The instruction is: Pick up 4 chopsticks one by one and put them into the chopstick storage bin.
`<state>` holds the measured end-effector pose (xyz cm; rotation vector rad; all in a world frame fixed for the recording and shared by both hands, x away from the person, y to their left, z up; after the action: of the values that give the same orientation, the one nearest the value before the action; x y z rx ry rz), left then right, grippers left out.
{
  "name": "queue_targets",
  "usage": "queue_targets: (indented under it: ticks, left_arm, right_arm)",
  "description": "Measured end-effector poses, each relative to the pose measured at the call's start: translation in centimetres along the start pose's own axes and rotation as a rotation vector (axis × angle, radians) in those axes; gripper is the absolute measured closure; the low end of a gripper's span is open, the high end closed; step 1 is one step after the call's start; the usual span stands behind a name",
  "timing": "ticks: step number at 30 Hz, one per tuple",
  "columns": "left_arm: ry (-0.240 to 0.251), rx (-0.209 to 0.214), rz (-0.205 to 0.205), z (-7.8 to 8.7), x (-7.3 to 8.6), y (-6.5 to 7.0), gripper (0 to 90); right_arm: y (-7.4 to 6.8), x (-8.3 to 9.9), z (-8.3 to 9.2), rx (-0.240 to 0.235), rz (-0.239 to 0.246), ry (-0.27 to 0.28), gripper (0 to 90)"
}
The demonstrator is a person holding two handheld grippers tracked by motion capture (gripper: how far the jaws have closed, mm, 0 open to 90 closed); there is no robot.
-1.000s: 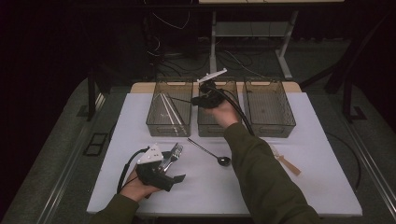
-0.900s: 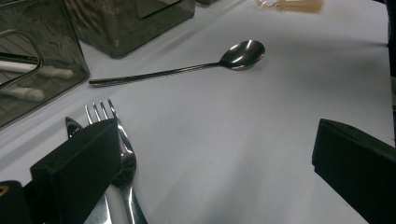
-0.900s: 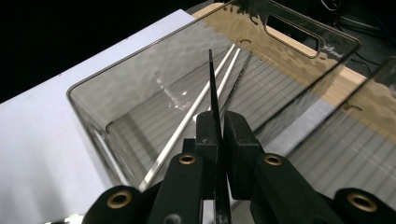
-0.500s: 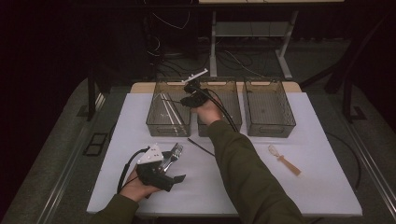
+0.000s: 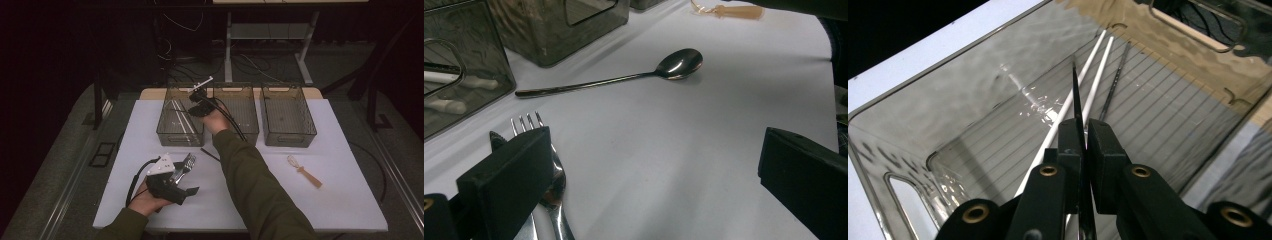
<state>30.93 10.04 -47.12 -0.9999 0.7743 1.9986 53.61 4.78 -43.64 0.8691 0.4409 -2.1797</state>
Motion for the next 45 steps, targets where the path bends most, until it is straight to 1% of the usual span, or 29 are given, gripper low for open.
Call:
queue_targets:
  ticks: [3, 4, 5, 9, 13, 15, 19, 21, 23, 24, 26, 27, 28, 29, 33, 35, 36, 38, 40, 41, 43, 45]
  left_arm:
    - [-0.001, 0.001, 0.001, 0.0, 0.0, 0.0, 0.0]
    - [0.000, 0.000, 0.001, 0.0, 0.0, 0.0, 0.0]
    - [0.000, 0.000, 0.000, 0.0, 0.0, 0.0, 0.0]
    - [0.004, -0.001, -0.002, 0.0, 0.0, -0.1, 0.0]
    - [-0.001, -0.002, -0.004, 0.0, 0.0, -0.1, 0.0]
    - [0.000, -0.002, -0.003, 0.0, 0.0, -0.1, 0.0]
    - [-0.001, -0.004, -0.008, 0.0, 0.0, -0.1, 0.0]
    - [-0.003, -0.003, -0.004, 0.0, 0.0, -0.1, 0.0]
    - [-0.003, -0.006, -0.011, 0.0, 0.0, -0.1, 0.0]
    - [-0.004, -0.004, -0.003, 0.0, 0.0, -0.1, 0.0]
    - [0.001, -0.004, -0.005, 0.0, 0.0, -0.1, 0.0]
    - [0.003, -0.003, 0.001, 0.0, 0.0, -0.1, 0.0]
    - [0.006, -0.005, -0.001, 0.0, 0.0, -0.1, 0.0]
    - [0.009, -0.006, 0.007, 0.0, 0.0, -0.1, 0.0]
    - [-0.004, -0.009, 0.003, -0.1, 0.1, -0.1, 0.0]
    - [-0.002, -0.011, 0.001, -0.1, 0.1, -0.2, 0.0]
    - [-0.002, -0.008, 0.011, -0.1, 0.1, -0.1, 0.0]
    - [0.001, -0.009, 0.010, -0.1, 0.1, -0.1, 0.0]
    - [0.001, -0.008, 0.013, -0.1, 0.1, -0.1, 0.0]
    - [-0.002, -0.010, 0.008, 0.0, 0.1, -0.1, 0.0]
    - [0.007, -0.008, 0.017, -0.1, 0.1, -0.1, 0.0]
    - [0.004, -0.011, 0.016, -0.1, 0.1, -0.1, 0.0]
  right_arm:
    - [-0.2, 0.1, -0.1, -0.001, 0.004, -0.006, 82.9]
    - [-0.2, 0.1, -0.1, -0.002, 0.008, -0.006, 77.9]
    - [-0.2, 0.1, -0.1, -0.001, 0.011, -0.003, 74.9]
    - [-0.4, 0.0, 0.5, -0.024, 0.026, 0.004, 66.0]
    - [-0.6, -0.2, 1.3, -0.053, 0.013, 0.026, 59.7]
    - [-0.8, -0.2, 1.7, -0.079, 0.007, 0.037, 54.9]
    - [-1.1, 0.1, 2.8, -0.098, 0.016, 0.063, 49.6]
    - [-1.2, 0.4, 3.5, -0.115, 0.023, 0.074, 48.2]
    - [-1.3, 0.8, 4.2, -0.122, 0.029, 0.081, 47.0]
    - [-1.3, 1.1, 4.6, -0.125, 0.040, 0.088, 46.4]
    - [-1.3, 1.5, 5.4, -0.136, 0.051, 0.093, 44.3]
    - [-1.3, 1.7, 5.8, -0.138, 0.058, 0.100, 43.4]
    - [-1.3, 1.9, 6.2, -0.141, 0.061, 0.109, 42.7]
    - [-1.2, 2.2, 6.6, -0.148, 0.057, 0.114, 41.8]
    - [-1.0, 3.4, 7.9, -0.148, 0.076, 0.124, 40.1]
    - [-0.9, 4.0, 8.6, -0.150, 0.084, 0.125, 39.4]
    - [-0.8, 4.3, 8.9, -0.148, 0.088, 0.127, 39.0]
    - [-0.7, 4.8, 9.6, -0.145, 0.095, 0.132, 38.0]
    - [-0.6, 5.4, 10.2, -0.146, 0.090, 0.145, 37.9]
    - [-0.5, 5.6, 10.5, -0.150, 0.090, 0.148, 37.7]
    - [-0.3, 6.2, 11.0, -0.154, 0.084, 0.152, 37.4]
    - [-0.2, 6.8, 11.4, -0.157, 0.080, 0.149, 37.3]
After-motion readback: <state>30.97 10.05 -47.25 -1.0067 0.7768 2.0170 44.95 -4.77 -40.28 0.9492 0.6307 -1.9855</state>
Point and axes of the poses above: each handheld gripper's, and its own axes: z roughly backward along the jaws, x roughly out of its underside, y roughly to its right, the point moved 8 cm from there along -z, roughly forward along the jaws, and after that the axes turned 4 degrees about z, right-handed, at the moved point
